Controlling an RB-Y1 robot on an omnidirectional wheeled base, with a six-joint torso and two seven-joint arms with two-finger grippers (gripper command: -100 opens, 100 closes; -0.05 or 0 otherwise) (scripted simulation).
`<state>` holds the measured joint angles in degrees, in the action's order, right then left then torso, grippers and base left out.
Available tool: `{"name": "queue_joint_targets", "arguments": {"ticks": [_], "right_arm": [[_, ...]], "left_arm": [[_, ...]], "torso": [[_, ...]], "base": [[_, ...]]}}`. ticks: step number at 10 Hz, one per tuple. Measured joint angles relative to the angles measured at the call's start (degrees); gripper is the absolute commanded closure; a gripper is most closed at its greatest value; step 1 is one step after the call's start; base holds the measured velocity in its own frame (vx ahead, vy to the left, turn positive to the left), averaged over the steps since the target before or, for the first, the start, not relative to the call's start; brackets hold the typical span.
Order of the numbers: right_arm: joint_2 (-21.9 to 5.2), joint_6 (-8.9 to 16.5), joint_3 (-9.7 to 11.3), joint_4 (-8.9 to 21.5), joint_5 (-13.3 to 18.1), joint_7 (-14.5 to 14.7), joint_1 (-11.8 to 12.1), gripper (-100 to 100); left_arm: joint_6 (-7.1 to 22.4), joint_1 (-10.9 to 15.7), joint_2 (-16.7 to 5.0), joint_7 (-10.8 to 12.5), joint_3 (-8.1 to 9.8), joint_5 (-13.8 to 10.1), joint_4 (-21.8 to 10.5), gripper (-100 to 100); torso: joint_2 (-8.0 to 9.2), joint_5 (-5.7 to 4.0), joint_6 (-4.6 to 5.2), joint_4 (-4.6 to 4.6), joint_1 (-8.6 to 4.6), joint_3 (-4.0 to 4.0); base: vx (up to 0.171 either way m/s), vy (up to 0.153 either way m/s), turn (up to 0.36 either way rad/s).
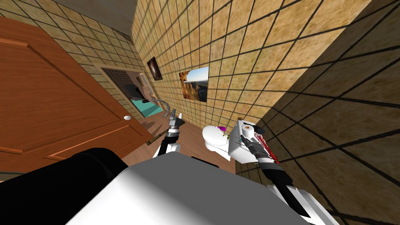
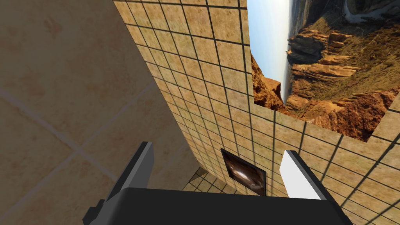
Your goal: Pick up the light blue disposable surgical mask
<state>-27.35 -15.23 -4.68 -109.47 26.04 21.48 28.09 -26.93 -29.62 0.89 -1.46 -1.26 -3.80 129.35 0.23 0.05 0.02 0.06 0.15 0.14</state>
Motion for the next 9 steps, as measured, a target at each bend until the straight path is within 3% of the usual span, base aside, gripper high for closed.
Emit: {"name": "queue_joint_targets", "arguments": {"ticks": [5,9], "right_arm": [[-5.47,0.96,-0.61,7.63,6.37,6.76,-1.13,-100],[-9.66,1.99,-0.91,14.13,12.24,12.79,-2.09,-100]], "left_arm": [[0.00,-0.01,0.00,0.00,0.00,0.00,0.00,0],[0.00,-0.01,-0.01,0.00,0.01,0.00,0.00,0]], "torso": [[0.03,-0.04,-0.01,-0.04,0.01,0.00],[1.28,-0.20,-0.02,-0.66,0.81,0.32]], "base": [[-0.047,0.045,0.072],[-0.040,0.041,0.071]]}}
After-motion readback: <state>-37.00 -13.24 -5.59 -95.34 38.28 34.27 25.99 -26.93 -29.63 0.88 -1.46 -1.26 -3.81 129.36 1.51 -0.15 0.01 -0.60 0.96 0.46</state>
